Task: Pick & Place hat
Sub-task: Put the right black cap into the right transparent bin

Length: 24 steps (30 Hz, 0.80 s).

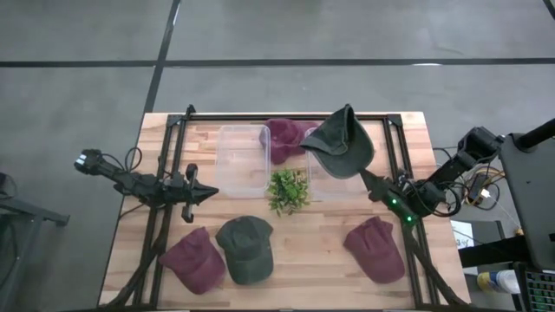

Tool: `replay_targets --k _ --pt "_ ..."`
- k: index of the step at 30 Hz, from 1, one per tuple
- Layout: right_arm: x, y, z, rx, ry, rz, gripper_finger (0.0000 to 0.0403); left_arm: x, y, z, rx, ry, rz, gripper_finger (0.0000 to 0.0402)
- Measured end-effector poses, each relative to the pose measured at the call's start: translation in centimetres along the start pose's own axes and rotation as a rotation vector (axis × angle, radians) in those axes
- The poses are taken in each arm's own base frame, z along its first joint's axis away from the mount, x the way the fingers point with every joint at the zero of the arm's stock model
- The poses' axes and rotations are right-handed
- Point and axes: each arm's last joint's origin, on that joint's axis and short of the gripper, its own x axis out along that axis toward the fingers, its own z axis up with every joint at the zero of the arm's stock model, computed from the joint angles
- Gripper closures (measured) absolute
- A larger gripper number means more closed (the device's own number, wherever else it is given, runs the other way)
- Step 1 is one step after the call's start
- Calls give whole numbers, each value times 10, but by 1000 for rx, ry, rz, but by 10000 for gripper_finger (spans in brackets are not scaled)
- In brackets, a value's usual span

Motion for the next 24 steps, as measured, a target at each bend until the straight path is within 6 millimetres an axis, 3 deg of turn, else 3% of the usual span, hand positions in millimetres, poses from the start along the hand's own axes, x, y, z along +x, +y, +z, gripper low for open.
replay_targets --k 24 --pt "0 0 0 21 0 0 394 0 0 0 -4 0 0 402"
